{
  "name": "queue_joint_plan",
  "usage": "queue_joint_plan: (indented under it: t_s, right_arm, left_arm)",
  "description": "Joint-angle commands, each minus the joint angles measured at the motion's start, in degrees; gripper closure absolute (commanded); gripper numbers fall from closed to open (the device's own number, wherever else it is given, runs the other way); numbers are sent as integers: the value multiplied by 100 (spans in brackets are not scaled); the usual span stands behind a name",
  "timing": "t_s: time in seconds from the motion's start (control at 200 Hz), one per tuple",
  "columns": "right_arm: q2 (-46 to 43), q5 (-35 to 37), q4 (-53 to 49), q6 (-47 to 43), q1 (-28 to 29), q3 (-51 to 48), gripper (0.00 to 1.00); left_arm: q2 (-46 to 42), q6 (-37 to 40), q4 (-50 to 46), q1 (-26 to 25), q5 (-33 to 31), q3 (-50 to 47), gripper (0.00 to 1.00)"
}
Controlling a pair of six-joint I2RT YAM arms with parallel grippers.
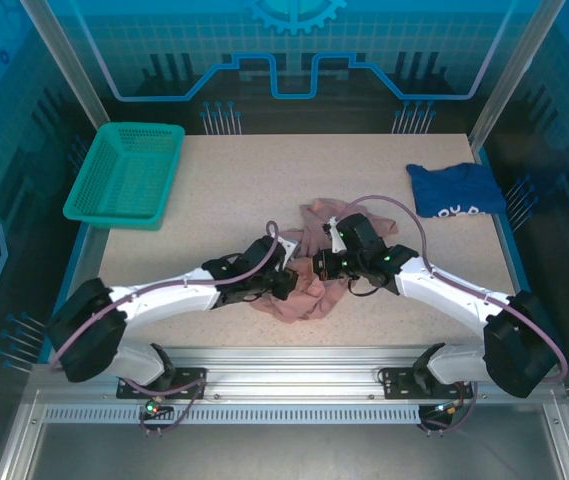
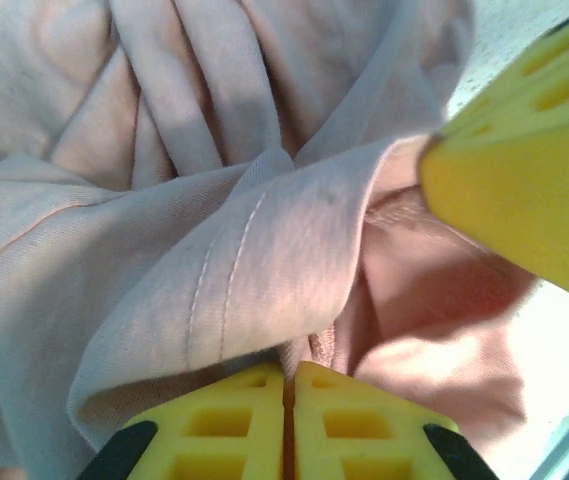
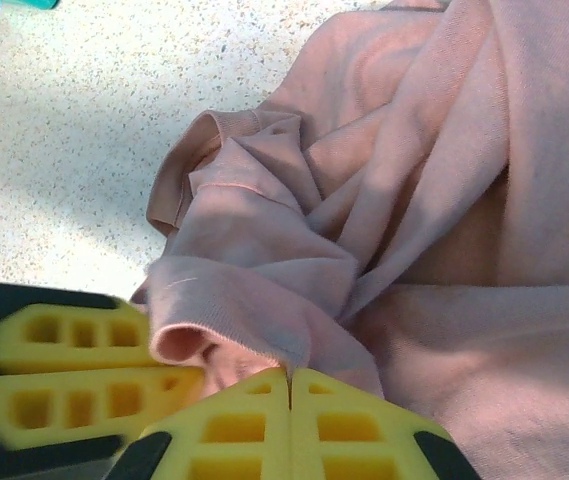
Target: Fold the inside-out t-shirt
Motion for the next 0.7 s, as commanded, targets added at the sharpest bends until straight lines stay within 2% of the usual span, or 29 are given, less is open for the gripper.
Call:
queue_joint_plan:
  t_s: [0.0,0.43,0.69]
  right_arm:
    - [-157,112,-214,-160,-123,80,100]
    - [-477,227,-612,-457,-405,383,100]
    - [-461,197,-768,-578,-570,422,100]
  left_arm:
    - [-505,205,92,63,95,-237,92]
    - [-2255,335,230,707,870,-1103,92]
    - [-2843,162,631,879,1378,-1270,93]
